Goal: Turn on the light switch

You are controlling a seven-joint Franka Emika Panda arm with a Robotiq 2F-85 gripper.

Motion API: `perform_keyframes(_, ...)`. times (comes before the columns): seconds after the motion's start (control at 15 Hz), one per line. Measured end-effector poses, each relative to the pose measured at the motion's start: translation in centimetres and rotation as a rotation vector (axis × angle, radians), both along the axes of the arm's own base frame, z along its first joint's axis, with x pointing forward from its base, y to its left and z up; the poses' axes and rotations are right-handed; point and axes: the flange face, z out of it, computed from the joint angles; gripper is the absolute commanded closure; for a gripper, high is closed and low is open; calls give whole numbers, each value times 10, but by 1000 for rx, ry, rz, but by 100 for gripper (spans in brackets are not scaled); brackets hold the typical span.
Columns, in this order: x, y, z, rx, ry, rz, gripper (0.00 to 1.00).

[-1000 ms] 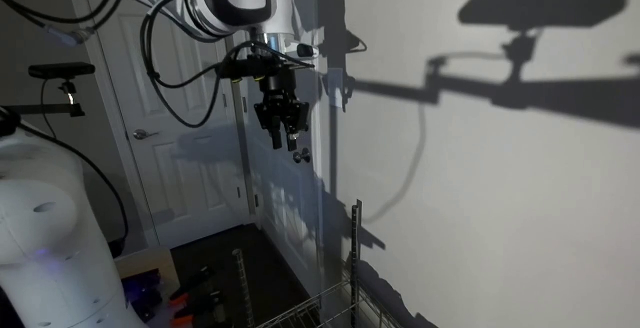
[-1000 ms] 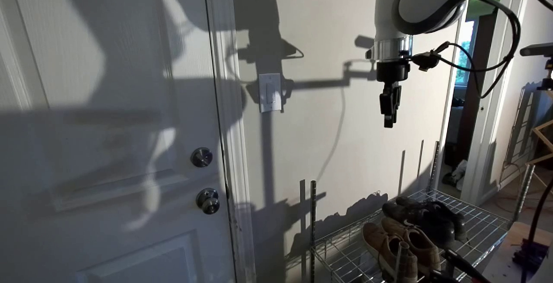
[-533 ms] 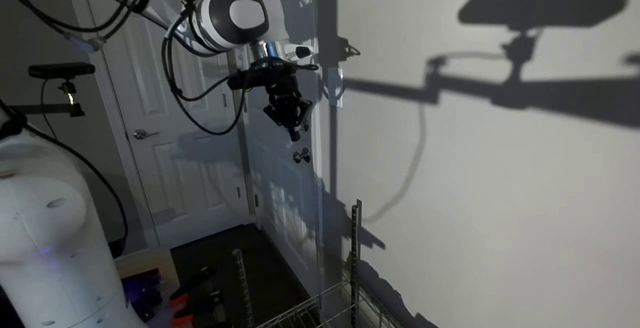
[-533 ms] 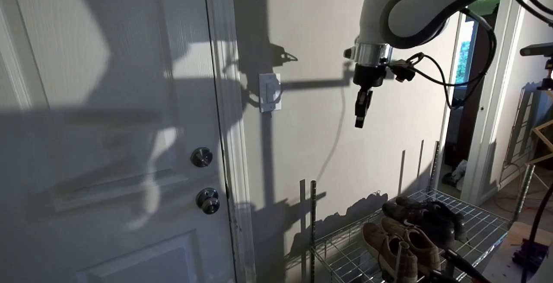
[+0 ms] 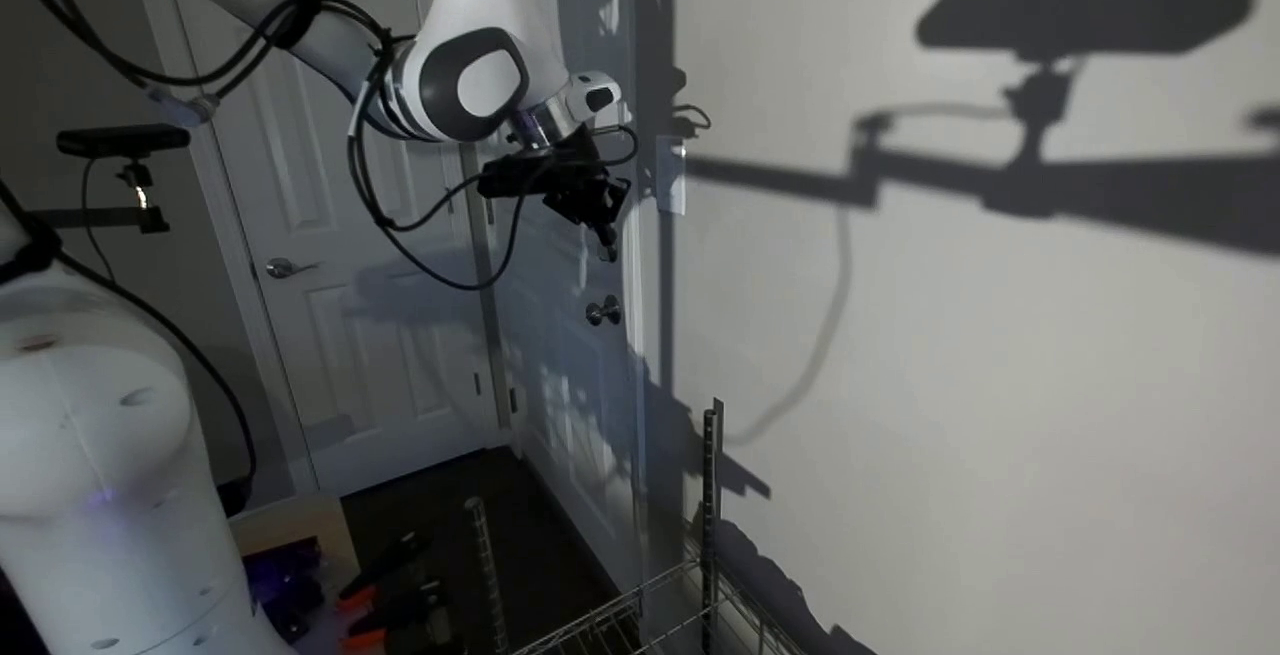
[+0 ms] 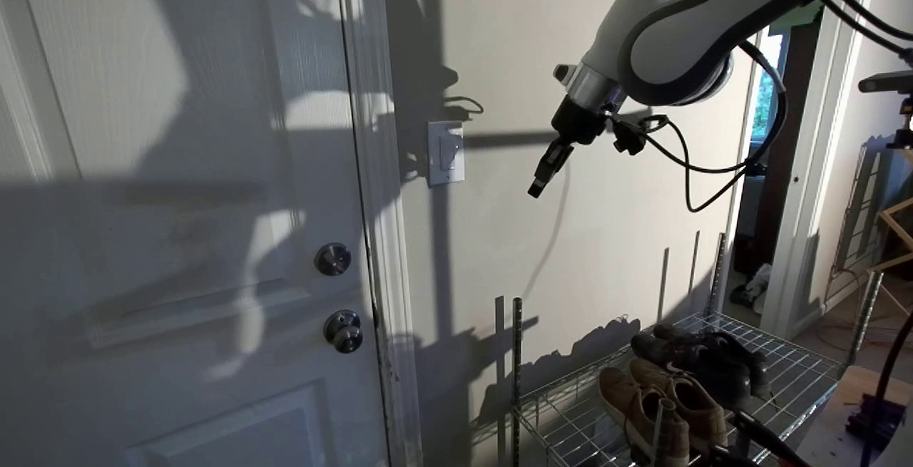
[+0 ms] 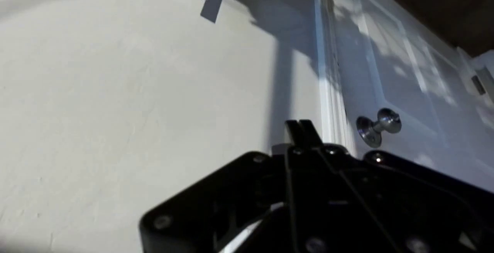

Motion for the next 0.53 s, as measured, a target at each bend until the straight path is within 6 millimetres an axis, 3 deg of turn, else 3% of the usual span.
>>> perform_keyframes(0.07,0,2,2,21,-33,0,96)
perform_keyframes(0.13,0,3,2,23,-39,1,94)
perform_keyframes(0.4,0,3,2,23,-38,1,71)
perform_keyframes(0.53,0,3,2,23,-38,1,71)
